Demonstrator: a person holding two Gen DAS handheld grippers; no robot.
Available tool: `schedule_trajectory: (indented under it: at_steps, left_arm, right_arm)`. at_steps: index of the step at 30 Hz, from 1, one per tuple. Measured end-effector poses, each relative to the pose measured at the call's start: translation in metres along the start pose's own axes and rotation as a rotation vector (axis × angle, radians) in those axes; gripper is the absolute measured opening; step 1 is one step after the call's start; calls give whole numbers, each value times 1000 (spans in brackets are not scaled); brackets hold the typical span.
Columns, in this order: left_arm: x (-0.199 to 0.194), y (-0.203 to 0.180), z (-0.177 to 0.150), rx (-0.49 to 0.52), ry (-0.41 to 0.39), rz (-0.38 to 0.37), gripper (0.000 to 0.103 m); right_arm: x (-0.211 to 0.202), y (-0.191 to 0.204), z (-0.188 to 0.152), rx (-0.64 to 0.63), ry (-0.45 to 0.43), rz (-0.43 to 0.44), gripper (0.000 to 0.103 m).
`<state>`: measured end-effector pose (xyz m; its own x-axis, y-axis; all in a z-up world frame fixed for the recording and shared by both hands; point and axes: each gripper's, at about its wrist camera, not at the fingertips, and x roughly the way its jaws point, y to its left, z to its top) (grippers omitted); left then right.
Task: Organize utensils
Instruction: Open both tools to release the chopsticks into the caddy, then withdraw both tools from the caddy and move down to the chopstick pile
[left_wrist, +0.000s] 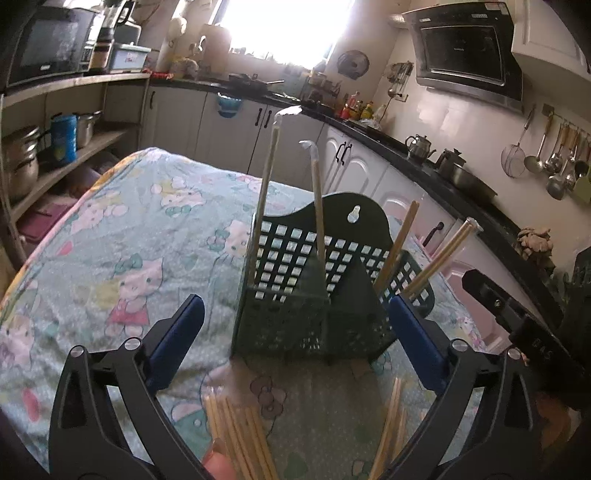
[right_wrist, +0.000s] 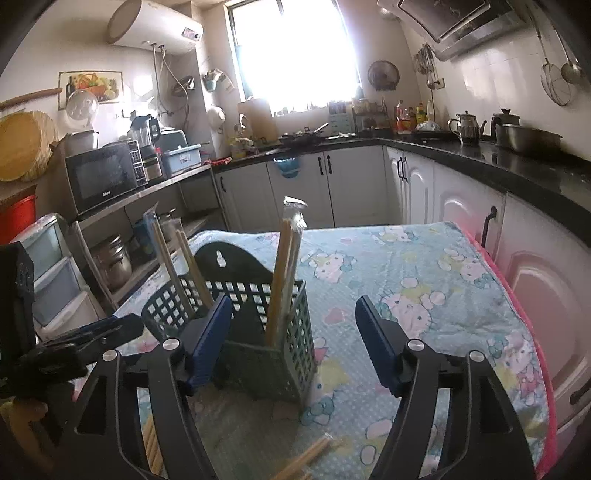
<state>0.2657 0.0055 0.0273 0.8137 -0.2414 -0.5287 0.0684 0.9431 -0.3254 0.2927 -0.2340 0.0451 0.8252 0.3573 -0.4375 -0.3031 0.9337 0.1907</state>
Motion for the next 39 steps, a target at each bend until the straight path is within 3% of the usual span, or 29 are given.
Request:
schedule_trajectory:
  at_steps: [39]
  left_arm:
    - [-65,37,-47,-62,16,40,91]
  right_arm:
    - [-55,39,-51,-70,95,23,68]
